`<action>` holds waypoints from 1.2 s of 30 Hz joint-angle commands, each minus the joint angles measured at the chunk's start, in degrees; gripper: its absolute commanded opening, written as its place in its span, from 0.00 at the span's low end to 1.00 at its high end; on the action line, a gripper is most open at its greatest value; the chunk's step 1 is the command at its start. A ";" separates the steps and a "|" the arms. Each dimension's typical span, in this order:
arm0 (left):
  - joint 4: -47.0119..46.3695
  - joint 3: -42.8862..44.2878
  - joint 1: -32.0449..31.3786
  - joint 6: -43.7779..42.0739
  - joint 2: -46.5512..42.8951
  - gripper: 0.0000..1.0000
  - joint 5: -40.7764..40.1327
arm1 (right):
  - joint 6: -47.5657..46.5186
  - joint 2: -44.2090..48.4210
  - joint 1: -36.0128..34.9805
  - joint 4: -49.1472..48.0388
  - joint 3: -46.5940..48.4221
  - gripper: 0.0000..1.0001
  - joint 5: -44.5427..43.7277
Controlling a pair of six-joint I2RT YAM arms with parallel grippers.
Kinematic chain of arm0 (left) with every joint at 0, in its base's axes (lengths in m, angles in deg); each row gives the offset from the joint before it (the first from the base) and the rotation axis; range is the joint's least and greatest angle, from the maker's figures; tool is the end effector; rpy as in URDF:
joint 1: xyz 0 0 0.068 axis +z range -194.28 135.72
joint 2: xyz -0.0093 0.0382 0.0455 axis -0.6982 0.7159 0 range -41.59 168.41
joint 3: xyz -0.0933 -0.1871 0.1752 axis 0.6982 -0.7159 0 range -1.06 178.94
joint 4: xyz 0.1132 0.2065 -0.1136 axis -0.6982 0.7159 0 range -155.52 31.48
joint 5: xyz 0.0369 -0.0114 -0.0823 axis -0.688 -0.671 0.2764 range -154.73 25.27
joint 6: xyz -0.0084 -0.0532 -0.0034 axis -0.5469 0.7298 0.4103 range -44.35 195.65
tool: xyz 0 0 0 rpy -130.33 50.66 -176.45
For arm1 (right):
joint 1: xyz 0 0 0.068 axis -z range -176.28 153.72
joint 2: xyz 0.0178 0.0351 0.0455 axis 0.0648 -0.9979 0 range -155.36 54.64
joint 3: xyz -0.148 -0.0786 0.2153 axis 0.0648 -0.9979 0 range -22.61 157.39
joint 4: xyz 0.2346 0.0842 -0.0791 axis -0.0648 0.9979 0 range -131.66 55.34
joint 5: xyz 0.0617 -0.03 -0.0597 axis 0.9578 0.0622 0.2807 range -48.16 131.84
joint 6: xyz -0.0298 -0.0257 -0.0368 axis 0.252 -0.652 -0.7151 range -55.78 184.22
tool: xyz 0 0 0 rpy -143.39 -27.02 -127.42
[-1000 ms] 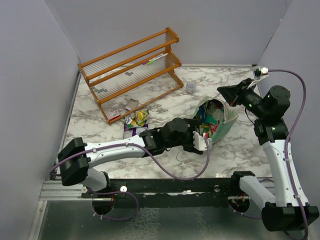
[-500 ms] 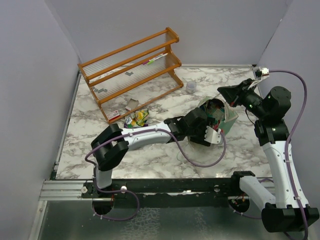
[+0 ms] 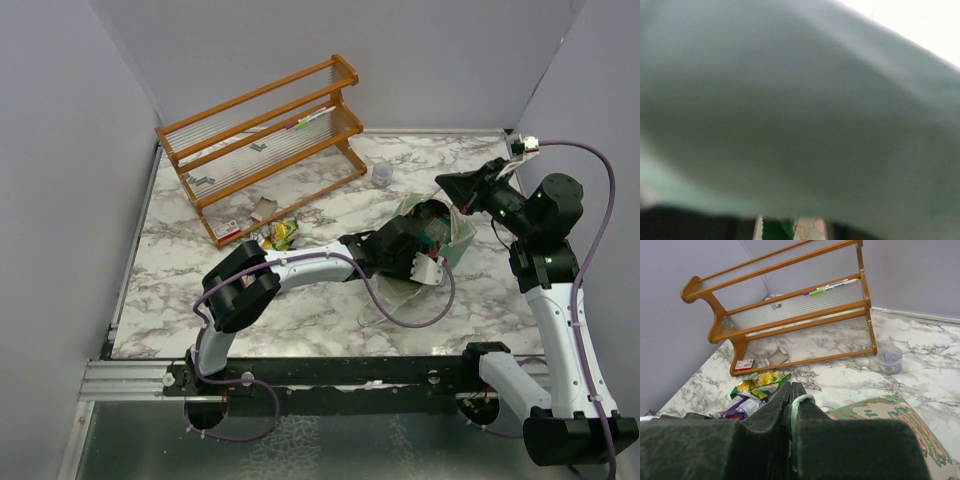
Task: Take the snacks out of the paper bag
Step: Take out the snack from the paper bag.
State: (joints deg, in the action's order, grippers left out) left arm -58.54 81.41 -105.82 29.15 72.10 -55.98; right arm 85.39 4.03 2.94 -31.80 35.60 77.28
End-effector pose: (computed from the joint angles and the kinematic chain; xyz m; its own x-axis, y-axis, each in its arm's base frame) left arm 0.2108 -0.4004 0.2120 0.4687 0.6397 -0.6092 0.8511 -0.1425 0.5052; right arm 0.1901 0.0231 0.4053 -0.2501 0.2909 -0.9235 -0.5363 0.7525 0.3823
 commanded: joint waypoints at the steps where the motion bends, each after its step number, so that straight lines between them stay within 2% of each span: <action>1: -0.23 2.03 0.81 2.19 0.04 0.37 -0.17 | 0.20 1.47 -0.20 -1.96 0.61 0.02 -0.06; 4: -0.36 1.81 0.83 3.29 -0.87 0.23 -1.30 | 0.27 1.43 -0.20 -2.05 0.58 0.02 -0.02; 6: -0.28 1.81 0.88 4.32 -1.96 0.19 -1.21 | 0.26 1.46 -0.19 -1.97 0.58 0.02 0.00; 9: -0.79 1.29 0.76 6.42 -4.55 0.07 -0.13 | -0.08 1.48 -0.22 -1.58 0.52 0.02 -0.33; 12: -2.47 -0.74 0.65 8.13 -8.22 0.00 0.80 | -0.45 1.71 -0.19 -1.21 0.34 0.02 -0.67; 24: -6.05 -9.83 -2.51 13.87 -25.76 0.00 -3.57 | -1.00 1.67 -0.19 -1.19 -0.30 0.02 -1.18; 32: -15.43 -20.57 -3.44 24.91 -42.69 0.00 -4.25 | -1.43 1.17 -0.19 -1.25 -0.30 0.02 -1.46; 36: -19.25 -26.60 -3.48 31.92 -54.44 0.00 -11.09 | -1.05 0.79 -0.19 -1.66 -0.63 0.02 -1.01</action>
State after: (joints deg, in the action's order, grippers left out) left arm -68.09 58.59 -109.19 52.08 28.28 -60.13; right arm 84.86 4.54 2.96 -31.75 35.41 77.10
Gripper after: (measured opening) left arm 0.012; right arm 0.022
